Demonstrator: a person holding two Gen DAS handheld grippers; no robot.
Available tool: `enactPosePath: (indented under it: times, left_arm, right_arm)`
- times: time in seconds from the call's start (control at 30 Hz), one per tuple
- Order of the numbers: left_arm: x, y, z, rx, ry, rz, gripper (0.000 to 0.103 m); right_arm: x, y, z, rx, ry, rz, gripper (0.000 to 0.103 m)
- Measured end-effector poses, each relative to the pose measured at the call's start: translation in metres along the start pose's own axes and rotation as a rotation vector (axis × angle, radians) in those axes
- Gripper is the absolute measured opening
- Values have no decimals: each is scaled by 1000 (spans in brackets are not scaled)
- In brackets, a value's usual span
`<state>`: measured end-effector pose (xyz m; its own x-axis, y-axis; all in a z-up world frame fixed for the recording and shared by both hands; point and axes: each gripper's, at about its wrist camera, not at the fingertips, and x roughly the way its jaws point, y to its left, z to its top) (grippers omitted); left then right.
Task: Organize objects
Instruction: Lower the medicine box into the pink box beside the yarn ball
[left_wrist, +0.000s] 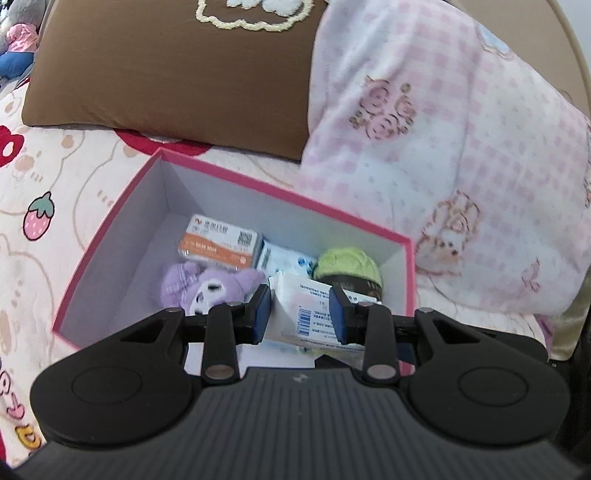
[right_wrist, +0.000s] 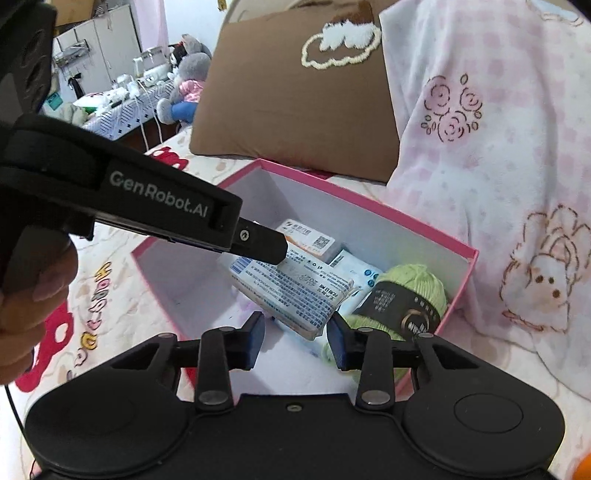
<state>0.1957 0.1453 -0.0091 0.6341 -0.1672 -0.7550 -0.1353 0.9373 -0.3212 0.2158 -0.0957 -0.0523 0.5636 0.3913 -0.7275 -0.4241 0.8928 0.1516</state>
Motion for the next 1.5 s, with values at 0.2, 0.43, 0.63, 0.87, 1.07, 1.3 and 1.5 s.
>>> enactPosePath:
  times: [0.2, 0.43, 0.63, 0.87, 1.07, 1.3, 1.5]
  left_arm:
    - [38, 19, 14, -66, 41, 8, 31]
    - [69, 28, 20, -85, 26, -3, 31]
    - [94, 32, 28, -56, 44, 12, 31]
    - [109, 44, 34, -98, 54, -13, 31]
    - [119, 47, 32, -85, 89, -13, 31]
    - [114, 66, 18, -217, 81, -54, 31]
    - [121, 59, 17, -195, 76, -9, 28]
  right_arm:
    - [31, -7, 15, -18, 49, -17, 42]
    - [64, -25, 16, 58, 93, -4, 42]
    - [88, -29, 27, 59, 144, -54, 42]
    - [102, -44, 32, 119, 181, -52, 31]
    - [103, -32, 23, 17, 182, -104, 24]
    - [106, -41, 24, 77, 198, -70, 24]
    - [107, -33, 20, 50, 191, -80, 26]
